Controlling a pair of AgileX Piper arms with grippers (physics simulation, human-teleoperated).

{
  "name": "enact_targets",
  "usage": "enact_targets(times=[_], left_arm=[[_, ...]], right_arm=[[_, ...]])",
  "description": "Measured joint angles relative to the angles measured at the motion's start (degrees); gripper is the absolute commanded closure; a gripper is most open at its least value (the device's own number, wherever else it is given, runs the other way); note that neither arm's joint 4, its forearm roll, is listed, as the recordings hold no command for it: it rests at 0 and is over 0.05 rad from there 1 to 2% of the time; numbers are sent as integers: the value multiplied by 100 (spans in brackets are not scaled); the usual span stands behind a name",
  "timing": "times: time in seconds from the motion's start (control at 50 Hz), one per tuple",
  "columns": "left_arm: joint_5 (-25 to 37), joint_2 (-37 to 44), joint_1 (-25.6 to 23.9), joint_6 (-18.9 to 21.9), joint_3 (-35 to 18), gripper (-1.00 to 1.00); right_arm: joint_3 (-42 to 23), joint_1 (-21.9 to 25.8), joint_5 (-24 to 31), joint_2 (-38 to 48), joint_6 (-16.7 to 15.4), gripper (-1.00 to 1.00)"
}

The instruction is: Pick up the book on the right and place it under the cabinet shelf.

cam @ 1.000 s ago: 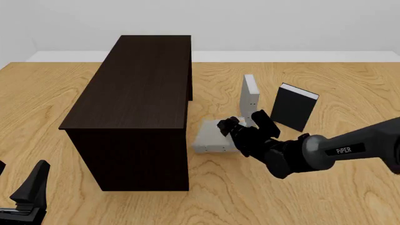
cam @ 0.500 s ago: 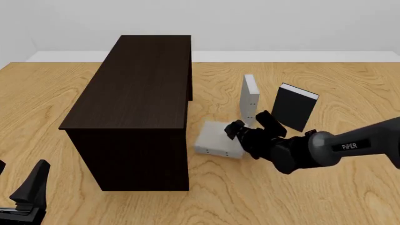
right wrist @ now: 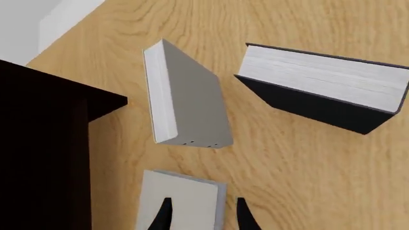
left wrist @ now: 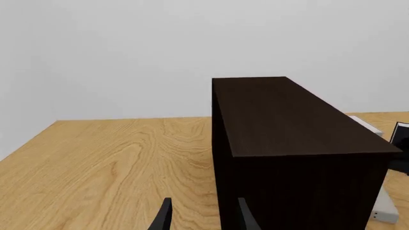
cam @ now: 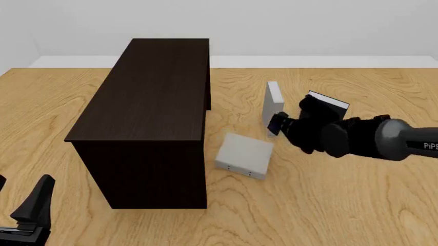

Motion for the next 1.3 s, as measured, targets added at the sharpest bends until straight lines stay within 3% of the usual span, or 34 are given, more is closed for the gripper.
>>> enact_targets(times=[0.46,0.64,0.94,1.3], left_arm=[[25,2,3,-19,28,-100],[38,4,5,-20,16,-100],[32,6,4,-13,0,-100],[31,5,5,-11,-7,-100]], right_arm=[[-556,-289,2837,-1289,-1378,-100],[-837,-497,3623,-1458,-1889,-100],[-1028,-862,4239,-1572,-2470,-100],[-850,-1025,4178,-1463,-2726,-100]])
